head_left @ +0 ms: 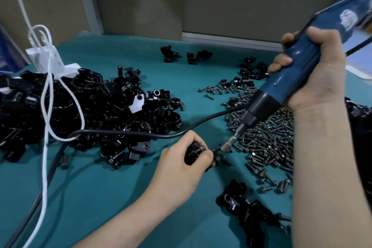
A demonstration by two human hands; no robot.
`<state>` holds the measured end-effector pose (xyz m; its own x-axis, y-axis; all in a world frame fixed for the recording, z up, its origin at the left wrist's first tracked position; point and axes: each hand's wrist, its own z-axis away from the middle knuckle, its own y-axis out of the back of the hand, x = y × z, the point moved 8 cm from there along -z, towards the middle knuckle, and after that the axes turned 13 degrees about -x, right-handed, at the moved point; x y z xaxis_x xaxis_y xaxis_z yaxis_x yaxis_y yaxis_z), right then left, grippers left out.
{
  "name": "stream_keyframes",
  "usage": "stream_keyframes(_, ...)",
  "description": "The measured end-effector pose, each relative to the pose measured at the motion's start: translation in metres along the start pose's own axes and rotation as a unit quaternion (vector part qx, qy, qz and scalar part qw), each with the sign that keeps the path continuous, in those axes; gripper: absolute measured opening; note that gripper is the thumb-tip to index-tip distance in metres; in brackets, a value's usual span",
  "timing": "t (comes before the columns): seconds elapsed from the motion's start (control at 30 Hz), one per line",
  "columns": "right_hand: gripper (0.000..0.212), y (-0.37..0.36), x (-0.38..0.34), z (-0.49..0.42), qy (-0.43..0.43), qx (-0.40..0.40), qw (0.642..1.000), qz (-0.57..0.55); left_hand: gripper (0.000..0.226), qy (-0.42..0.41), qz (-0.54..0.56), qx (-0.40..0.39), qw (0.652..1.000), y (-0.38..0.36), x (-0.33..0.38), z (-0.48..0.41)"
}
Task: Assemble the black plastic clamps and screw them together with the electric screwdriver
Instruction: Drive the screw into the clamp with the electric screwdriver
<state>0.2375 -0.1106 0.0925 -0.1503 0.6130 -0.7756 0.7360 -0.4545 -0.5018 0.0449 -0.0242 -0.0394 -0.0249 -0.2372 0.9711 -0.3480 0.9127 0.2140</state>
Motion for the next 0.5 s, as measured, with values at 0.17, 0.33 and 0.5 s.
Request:
stream_keyframes(0.17,0.016,0.0,0.02,0.004,-0.091,0.014,0.993,0.067,0.017,-0.042,-0.062,0.042,0.996,0.01,0.012,0.001)
stream_keyframes(0.33,0.017,-0.014,0.035,0.002,-0.117,-0.003,0.991,0.066,0.028,-0.08,-0.093,0.032,0.992,0.009,0.017,0.003)
stream_keyframes(0.5,0.014,-0.017,0.035,0.002,-0.107,0.004,0.993,0.048,0.038,-0.093,-0.097,0.015,0.991,0.004,0.019,0.002)
